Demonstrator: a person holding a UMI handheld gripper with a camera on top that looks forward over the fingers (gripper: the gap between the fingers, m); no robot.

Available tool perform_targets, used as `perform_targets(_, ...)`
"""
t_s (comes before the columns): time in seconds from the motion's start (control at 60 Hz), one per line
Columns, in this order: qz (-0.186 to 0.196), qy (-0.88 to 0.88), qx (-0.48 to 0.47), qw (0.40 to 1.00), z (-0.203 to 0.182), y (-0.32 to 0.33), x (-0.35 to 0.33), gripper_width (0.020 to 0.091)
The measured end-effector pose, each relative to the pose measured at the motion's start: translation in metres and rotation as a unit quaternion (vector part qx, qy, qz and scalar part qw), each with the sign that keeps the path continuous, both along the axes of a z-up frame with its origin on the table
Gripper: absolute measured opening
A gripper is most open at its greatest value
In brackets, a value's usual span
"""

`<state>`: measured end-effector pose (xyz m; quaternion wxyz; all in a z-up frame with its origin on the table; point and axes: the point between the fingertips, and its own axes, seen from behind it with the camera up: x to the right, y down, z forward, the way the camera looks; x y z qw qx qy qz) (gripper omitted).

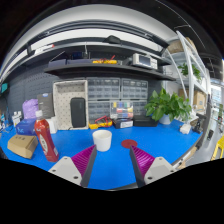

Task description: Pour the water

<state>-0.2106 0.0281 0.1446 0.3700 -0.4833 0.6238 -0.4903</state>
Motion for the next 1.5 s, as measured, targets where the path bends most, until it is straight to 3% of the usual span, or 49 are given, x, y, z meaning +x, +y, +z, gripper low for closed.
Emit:
perform_targets(0.133,0.03,0.005,0.015,0.999,-0.014,0.044,0.002,0.0664)
perform_targets(0.367,0.122,0.032,0.025,0.992,-0.035,0.146,0.019,0.0666)
perform_targets(0.533,0.166,0.031,0.026,0.985,-0.036,0.203,0.043,0.067)
perform_targets(0.767,0.181,0.029,0.025,0.983,-0.038,0.247,0.098,0.0673)
perform_targets(1.0,0.169,0.029,0.028,0.985,-0.056,0.262,0.147,0.0671)
perform_targets(1.05,0.169,0.023,0.033,0.985,-0.057,0.265,0.155,0.0642)
perform_targets(1.1,0.161,0.021,0.035,0.986,-0.059,0.262,0.161,0.0565)
perform_targets(1.133,0.152,0.016,0.032,0.988,-0.06,0.257,0.166,0.0455)
perform_targets(1.3,0.16,-0.007,0.025,0.987,-0.058,0.257,0.168,0.0366)
perform_targets(1.317,0.159,-0.01,0.025,0.987,-0.057,0.257,0.168,0.0326)
perform_targets(1.35,0.157,-0.012,0.021,0.987,-0.057,0.257,0.168,0.0343)
perform_targets(1.367,0.157,-0.013,0.019,0.987,-0.057,0.257,0.168,0.0287)
perform_targets(1.417,0.153,-0.015,0.014,0.988,-0.057,0.258,0.168,0.0286)
perform_targets(1.433,0.152,-0.015,0.016,0.988,-0.057,0.257,0.169,0.0329)
perform_targets(1.45,0.152,-0.016,0.017,0.988,-0.056,0.256,0.169,0.0264)
perform_targets(1.5,0.153,-0.019,0.016,0.988,-0.057,0.257,0.168,0.0263)
